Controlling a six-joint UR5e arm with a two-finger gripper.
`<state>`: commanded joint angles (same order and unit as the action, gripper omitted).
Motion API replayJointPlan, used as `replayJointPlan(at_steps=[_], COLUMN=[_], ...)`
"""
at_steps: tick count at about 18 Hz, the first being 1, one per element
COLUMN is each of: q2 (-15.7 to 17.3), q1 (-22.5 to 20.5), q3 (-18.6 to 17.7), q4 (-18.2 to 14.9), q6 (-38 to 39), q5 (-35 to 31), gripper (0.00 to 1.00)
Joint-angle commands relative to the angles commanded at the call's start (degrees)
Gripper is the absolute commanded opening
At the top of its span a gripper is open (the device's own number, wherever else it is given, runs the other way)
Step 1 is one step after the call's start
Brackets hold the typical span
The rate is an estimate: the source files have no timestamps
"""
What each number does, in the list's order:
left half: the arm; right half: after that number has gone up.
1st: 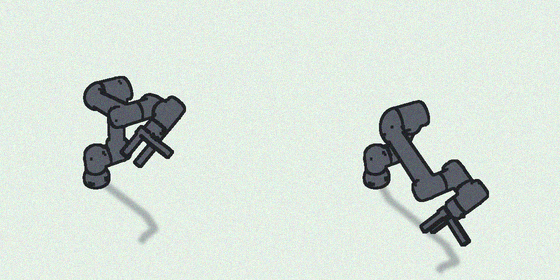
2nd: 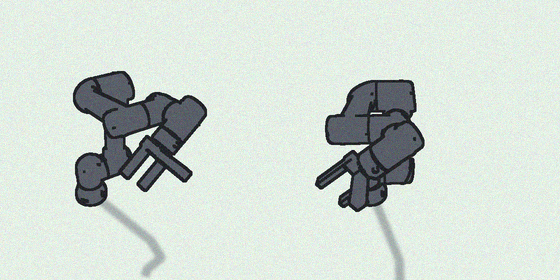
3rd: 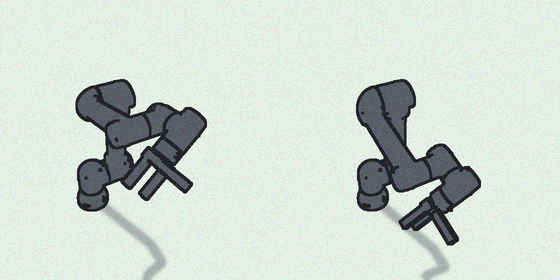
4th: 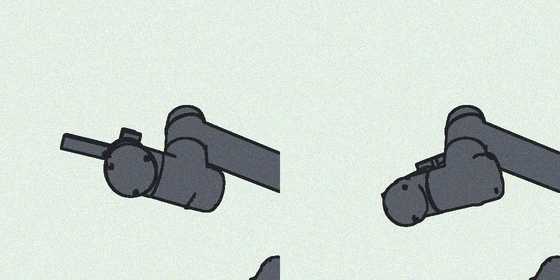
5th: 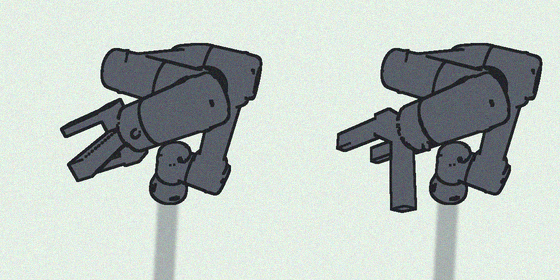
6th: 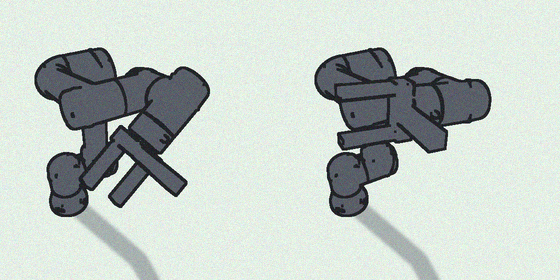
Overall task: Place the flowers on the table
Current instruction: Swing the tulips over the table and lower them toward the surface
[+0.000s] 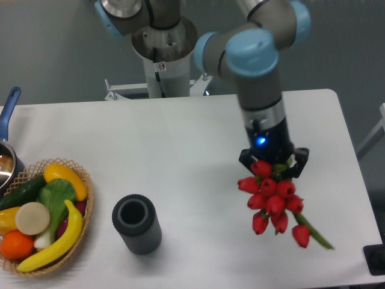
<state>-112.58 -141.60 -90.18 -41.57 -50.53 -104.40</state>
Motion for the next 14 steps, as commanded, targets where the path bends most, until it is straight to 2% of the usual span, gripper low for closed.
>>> replayJointPlan(at_steps=[4,7,12,14], q2=[-4.57,-7.91,-10.46,-11.26], q1=[1.93,3.08,3.43,3.43], q3=[-0.09,0.09,0.44,0.26], q4=[0.18,0.26,0.35,0.44], q6=[-1.50,-1.50,-1.59,-1.59], q5=[-6.16,-6.52,-5.82,-5.82], gripper=[0.31,0.34,0.34,0.39])
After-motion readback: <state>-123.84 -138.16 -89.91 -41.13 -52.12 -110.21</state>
